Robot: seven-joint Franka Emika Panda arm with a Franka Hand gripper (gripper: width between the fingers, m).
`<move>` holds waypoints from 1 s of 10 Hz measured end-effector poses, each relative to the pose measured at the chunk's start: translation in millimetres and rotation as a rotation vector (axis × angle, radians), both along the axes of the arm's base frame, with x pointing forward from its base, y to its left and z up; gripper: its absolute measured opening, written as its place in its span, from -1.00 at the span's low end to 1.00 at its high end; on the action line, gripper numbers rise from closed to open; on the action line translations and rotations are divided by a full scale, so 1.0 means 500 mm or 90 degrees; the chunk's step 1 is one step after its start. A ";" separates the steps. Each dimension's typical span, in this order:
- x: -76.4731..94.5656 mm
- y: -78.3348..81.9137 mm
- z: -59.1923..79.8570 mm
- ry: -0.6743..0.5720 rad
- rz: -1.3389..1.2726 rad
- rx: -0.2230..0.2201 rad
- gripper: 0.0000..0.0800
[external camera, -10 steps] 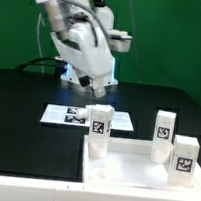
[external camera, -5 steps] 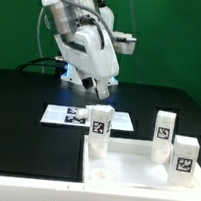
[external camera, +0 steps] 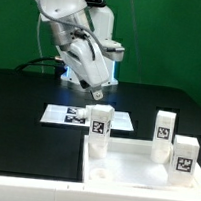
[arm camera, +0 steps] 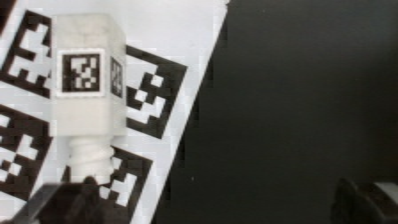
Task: Assemble square table
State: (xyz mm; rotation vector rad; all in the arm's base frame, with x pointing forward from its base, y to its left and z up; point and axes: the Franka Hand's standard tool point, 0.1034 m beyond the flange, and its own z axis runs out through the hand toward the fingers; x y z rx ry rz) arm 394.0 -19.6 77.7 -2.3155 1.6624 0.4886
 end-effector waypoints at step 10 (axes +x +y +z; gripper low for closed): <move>-0.141 0.006 -0.129 0.036 -0.022 -0.065 0.62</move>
Offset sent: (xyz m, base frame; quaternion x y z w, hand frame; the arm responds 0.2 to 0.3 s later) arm -0.0373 -0.0043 -0.0236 0.0119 -0.0035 0.0235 0.9996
